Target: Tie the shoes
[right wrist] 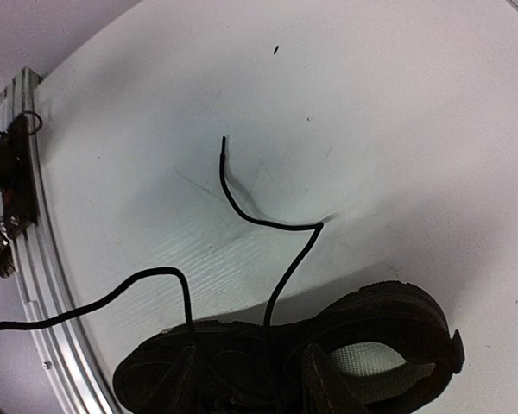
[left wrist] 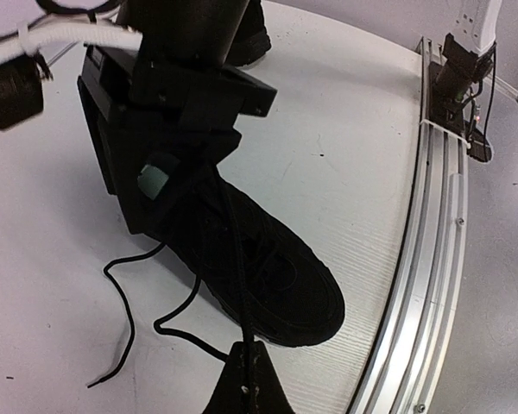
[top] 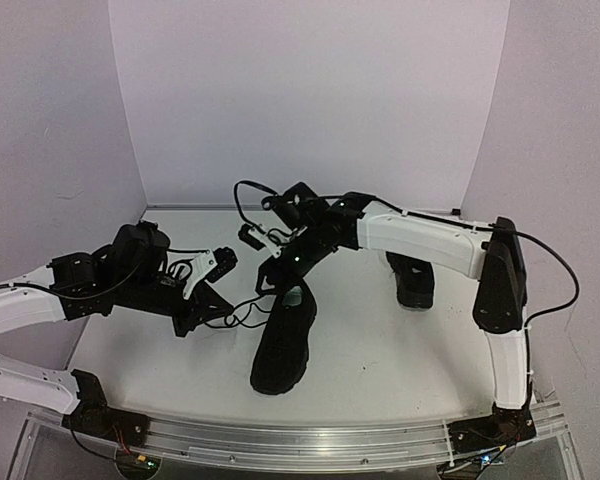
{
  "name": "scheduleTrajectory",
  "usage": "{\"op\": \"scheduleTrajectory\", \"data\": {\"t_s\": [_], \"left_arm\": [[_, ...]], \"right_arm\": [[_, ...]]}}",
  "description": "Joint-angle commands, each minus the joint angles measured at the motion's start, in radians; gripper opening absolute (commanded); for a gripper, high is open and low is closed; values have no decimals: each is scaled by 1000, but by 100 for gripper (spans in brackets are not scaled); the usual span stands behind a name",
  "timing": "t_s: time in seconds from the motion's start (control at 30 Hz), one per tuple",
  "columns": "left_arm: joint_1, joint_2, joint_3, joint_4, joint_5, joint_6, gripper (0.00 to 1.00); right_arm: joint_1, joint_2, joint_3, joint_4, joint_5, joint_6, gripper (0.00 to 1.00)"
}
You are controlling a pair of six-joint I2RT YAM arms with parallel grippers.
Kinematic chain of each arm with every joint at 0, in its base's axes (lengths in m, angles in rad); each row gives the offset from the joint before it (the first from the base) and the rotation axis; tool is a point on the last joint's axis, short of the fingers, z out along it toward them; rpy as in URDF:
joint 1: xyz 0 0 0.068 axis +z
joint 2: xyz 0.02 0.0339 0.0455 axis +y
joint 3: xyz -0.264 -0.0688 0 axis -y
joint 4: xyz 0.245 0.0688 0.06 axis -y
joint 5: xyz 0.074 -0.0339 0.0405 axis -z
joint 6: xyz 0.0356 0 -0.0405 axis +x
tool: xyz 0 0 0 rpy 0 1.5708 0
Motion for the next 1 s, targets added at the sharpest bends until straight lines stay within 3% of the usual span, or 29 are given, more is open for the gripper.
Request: {"op": "scheduleTrajectory", "data": {"t_s": [0.0,0.3,0.63,0.97], "left_arm": [[-8,-31,13,-92,11,51,0],[-8,-34,29,-101,-1,73,0],[-8,-37,35,-85,0,74,0],[-8,-11,36,-65,-125,43,0]], "right_arm": [[13,40,38,-81,61,-69,35],[47,83,56,-124,110,-116,34],[95,113,69,-183,325,-170,31],[102,45,67,-176,347,-167,0]]}}
